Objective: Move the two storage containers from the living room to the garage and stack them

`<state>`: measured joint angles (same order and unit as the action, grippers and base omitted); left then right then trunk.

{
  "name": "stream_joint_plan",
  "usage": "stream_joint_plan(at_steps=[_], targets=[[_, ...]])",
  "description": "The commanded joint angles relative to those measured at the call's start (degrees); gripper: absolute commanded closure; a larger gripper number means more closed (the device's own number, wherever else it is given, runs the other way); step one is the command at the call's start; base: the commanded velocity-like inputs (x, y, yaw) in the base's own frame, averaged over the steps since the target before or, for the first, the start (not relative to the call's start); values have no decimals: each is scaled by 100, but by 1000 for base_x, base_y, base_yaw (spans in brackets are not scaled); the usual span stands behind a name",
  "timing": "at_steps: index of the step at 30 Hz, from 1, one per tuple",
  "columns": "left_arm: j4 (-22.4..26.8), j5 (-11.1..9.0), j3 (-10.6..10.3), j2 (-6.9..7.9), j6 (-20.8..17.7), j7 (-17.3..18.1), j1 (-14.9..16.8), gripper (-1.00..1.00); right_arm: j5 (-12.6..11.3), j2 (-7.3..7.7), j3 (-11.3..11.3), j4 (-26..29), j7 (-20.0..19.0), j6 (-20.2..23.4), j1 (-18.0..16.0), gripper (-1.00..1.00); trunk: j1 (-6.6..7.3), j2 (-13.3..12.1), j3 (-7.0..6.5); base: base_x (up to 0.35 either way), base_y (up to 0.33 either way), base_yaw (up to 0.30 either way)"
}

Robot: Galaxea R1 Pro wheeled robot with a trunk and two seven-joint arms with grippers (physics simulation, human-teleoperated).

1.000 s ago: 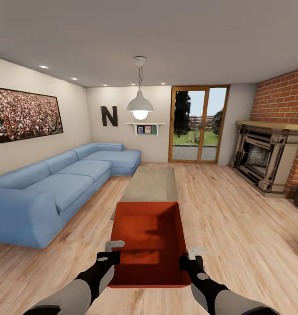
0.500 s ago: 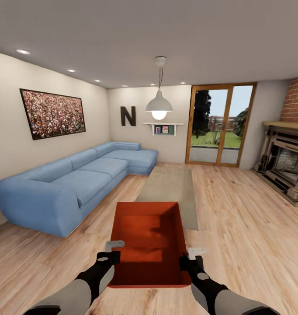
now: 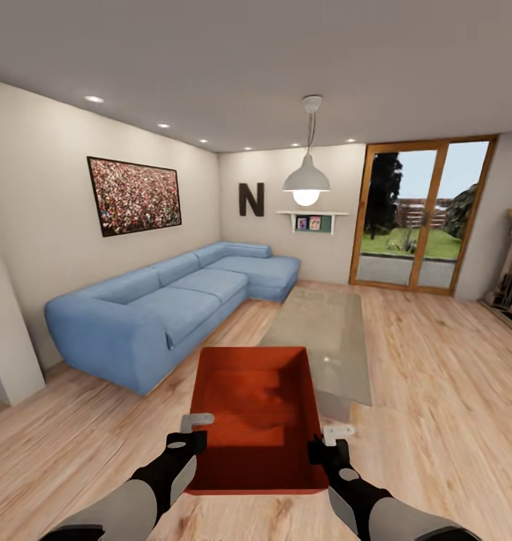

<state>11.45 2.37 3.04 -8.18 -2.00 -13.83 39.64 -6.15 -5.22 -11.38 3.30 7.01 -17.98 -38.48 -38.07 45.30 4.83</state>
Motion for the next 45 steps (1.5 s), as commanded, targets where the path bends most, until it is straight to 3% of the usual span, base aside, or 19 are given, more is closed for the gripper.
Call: stream_joint_plan(at_steps=[1, 45], targets=[[-11, 18, 153, 3, -28, -50, 0, 100, -97, 3, 403, 12, 98, -197, -10, 100, -1, 8, 9, 0, 0, 273], [-11, 18, 153, 8, -28, -50, 0, 100, -97, 3, 407, 12, 98, -197, -10, 100, -1, 8, 9, 0, 0, 273]])
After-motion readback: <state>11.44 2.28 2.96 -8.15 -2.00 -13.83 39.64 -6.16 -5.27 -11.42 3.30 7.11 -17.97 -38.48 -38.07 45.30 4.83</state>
